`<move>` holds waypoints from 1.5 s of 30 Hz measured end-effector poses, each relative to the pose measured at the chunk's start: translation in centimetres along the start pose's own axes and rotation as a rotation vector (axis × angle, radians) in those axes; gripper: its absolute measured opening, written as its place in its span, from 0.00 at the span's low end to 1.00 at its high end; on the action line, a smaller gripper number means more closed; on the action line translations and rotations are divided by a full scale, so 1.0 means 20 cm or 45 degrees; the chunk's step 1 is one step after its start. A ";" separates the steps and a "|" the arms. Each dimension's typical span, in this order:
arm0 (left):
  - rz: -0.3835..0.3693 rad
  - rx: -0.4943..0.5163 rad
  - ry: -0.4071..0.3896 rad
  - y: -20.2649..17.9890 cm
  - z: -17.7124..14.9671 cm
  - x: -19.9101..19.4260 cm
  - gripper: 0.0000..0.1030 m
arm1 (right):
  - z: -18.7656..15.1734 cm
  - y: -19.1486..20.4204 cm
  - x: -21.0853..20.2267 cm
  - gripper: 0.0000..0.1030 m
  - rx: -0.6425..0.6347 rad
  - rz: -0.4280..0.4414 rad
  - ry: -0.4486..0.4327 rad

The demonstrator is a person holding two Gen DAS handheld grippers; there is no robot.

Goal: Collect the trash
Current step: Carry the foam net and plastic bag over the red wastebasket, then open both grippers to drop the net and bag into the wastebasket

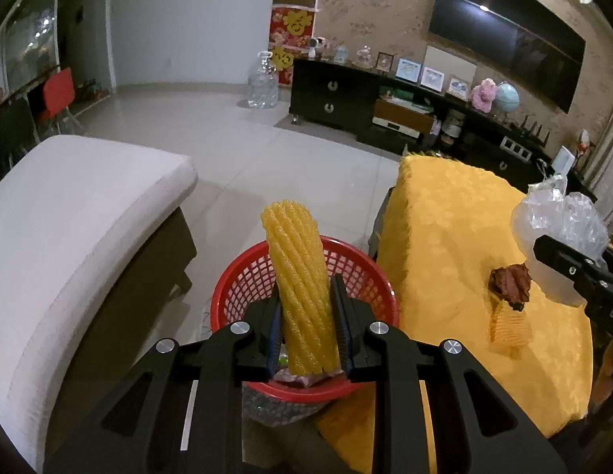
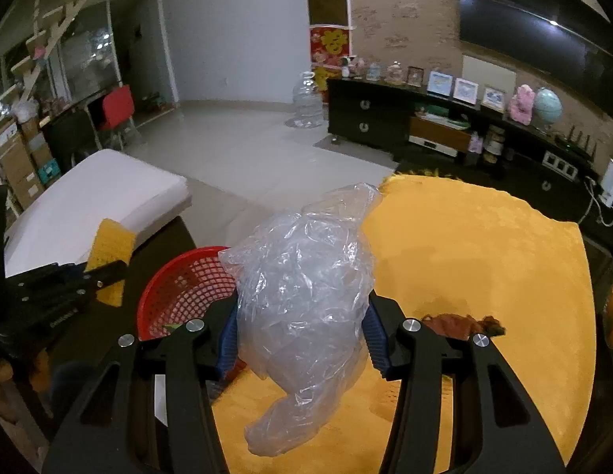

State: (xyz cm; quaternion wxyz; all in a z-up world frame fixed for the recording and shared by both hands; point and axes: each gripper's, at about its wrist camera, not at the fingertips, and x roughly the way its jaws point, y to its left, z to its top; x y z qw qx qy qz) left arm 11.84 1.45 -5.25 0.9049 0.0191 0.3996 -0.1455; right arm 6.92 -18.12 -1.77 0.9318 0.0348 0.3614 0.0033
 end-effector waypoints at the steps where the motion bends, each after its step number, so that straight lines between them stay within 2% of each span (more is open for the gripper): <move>1: 0.000 -0.003 0.002 0.00 0.00 0.01 0.21 | 0.00 0.01 0.01 0.48 -0.005 0.007 0.003; 17: 0.026 -0.042 0.077 0.11 -0.01 0.19 0.21 | 0.03 0.21 0.29 0.48 -0.067 0.110 0.120; 26: 0.049 -0.046 0.153 0.14 -0.06 0.36 0.21 | 0.00 0.28 0.49 0.49 -0.075 0.157 0.208; 36: 0.063 -0.057 0.185 0.19 -0.08 0.43 0.21 | 0.00 0.30 0.64 0.49 -0.059 0.195 0.273; 45: 0.070 -0.068 0.213 0.21 -0.10 0.47 0.22 | 0.02 0.36 0.75 0.57 -0.072 0.232 0.302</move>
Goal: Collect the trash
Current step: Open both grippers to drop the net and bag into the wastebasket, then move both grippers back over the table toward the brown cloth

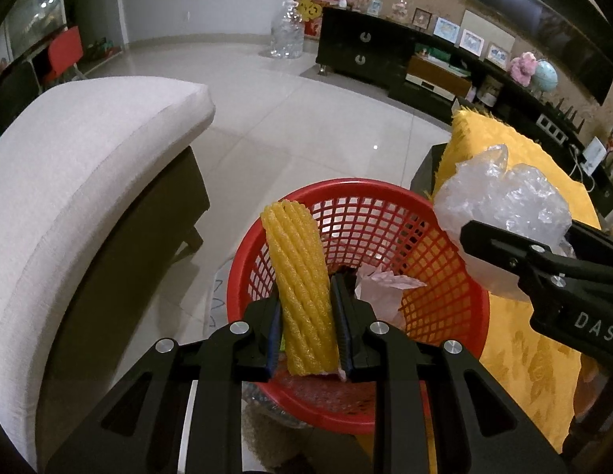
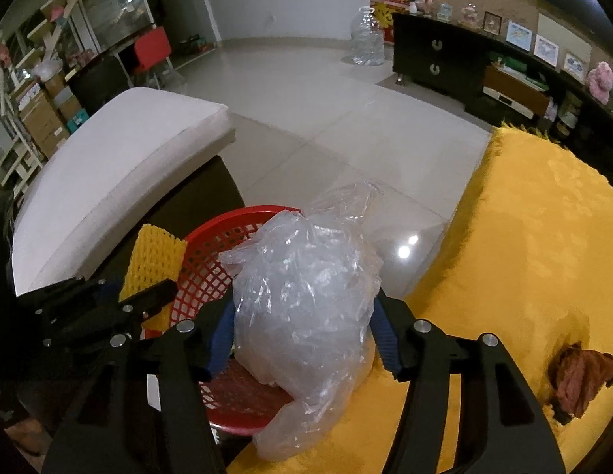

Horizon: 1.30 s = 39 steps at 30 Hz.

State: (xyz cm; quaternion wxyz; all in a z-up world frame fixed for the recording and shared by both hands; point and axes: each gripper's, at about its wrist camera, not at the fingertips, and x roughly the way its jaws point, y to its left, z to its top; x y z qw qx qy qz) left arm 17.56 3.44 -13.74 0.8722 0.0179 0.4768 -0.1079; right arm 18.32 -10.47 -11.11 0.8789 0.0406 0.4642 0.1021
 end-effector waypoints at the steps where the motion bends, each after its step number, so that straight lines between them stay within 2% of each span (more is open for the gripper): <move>1: 0.000 0.000 0.006 0.00 0.00 0.01 0.24 | 0.00 0.00 0.01 0.59 0.000 0.005 0.002; 6: -0.003 0.008 0.012 -0.01 -0.01 0.02 0.34 | 0.00 0.00 0.01 0.68 0.007 0.026 -0.006; 8: -0.001 0.010 0.014 -0.01 -0.01 0.02 0.47 | 0.00 -0.01 0.00 0.69 0.019 0.027 -0.007; 11: 0.006 0.022 0.018 -0.02 -0.02 0.01 0.60 | 0.01 -0.02 -0.01 0.69 0.044 0.031 -0.004; 14: 0.016 0.040 0.012 -0.02 -0.02 0.00 0.66 | 0.00 -0.04 -0.05 0.69 0.055 0.023 -0.022; 21: 0.043 0.002 -0.027 0.04 0.00 -0.07 0.70 | -0.04 -0.10 -0.16 0.69 0.070 -0.013 -0.070; 30: 0.058 -0.039 -0.078 0.09 0.01 -0.20 0.70 | -0.23 -0.20 -0.33 0.69 0.070 -0.142 -0.116; 39: 0.013 0.006 -0.086 -0.02 -0.02 -0.25 0.71 | -0.48 -0.40 -0.47 0.69 0.177 -0.279 -0.104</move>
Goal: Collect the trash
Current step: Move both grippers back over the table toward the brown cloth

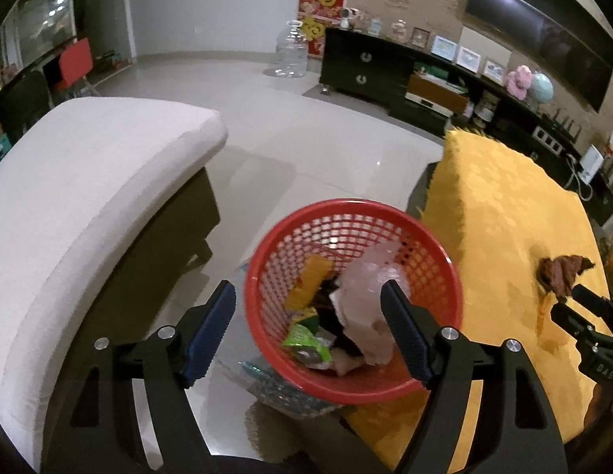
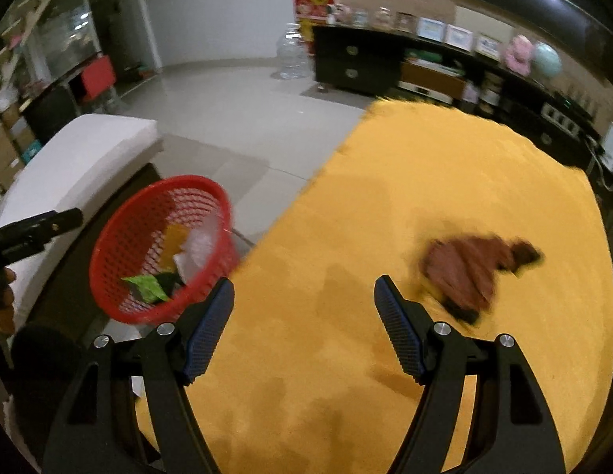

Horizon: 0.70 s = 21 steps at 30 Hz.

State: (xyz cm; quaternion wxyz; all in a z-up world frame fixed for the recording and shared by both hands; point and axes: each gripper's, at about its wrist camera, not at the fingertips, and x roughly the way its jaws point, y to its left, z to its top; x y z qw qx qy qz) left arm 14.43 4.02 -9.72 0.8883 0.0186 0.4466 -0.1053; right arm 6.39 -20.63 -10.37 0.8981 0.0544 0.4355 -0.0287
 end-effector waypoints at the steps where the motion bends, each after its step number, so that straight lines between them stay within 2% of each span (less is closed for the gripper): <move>1: -0.010 0.013 0.001 -0.03 -0.01 -0.01 0.71 | -0.03 -0.05 -0.02 0.69 0.022 -0.023 0.000; 12: -0.102 0.152 0.027 -0.33 -0.08 -0.01 0.71 | -0.29 -0.44 -0.21 0.69 0.196 -0.231 -0.016; 21: -0.186 0.303 0.071 -0.66 -0.17 0.01 0.73 | -0.44 -0.64 -0.31 0.69 0.290 -0.301 -0.034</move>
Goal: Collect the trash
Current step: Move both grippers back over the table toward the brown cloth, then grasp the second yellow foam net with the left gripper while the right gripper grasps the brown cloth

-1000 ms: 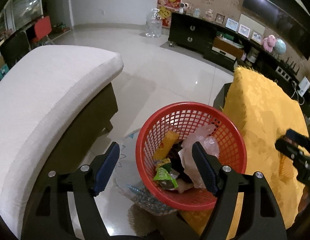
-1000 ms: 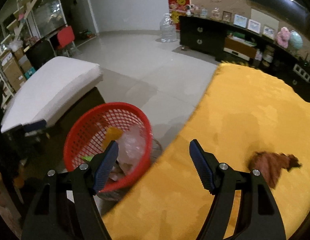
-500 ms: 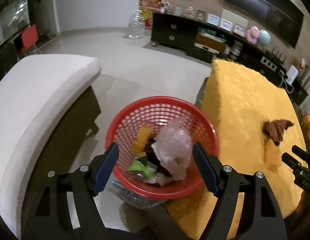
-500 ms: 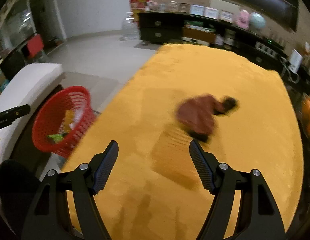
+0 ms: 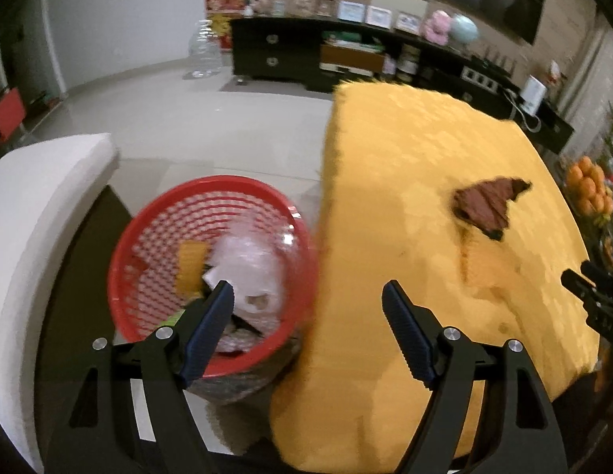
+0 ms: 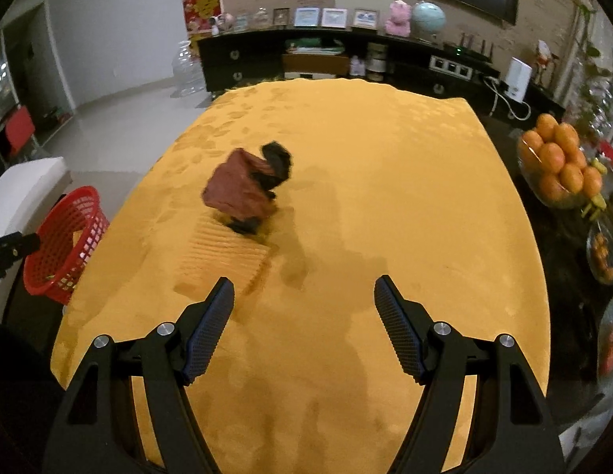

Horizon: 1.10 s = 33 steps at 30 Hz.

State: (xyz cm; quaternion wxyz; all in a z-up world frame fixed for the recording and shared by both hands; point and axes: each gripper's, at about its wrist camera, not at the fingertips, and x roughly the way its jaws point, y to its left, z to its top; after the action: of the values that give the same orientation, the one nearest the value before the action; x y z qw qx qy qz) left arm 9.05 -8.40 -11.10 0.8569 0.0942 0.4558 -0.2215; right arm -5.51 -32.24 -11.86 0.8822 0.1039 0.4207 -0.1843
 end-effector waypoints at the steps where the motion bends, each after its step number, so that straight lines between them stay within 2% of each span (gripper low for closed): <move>1: -0.007 0.012 0.005 -0.03 0.00 0.01 0.73 | 0.00 -0.01 0.00 0.69 0.004 -0.001 -0.001; 16: -0.131 0.182 0.077 -0.49 0.03 0.19 0.73 | -0.08 -0.17 -0.01 0.69 0.085 -0.005 0.010; 33: -0.229 0.323 0.133 -0.82 0.10 0.40 0.73 | -0.08 -0.26 0.07 0.70 0.163 0.019 0.043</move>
State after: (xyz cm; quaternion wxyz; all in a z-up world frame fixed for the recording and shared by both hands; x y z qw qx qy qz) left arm 6.73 -25.99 -15.98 0.7901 0.1718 0.4745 -0.3480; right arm -7.92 -36.68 -14.19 0.8678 0.1664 0.4221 -0.2026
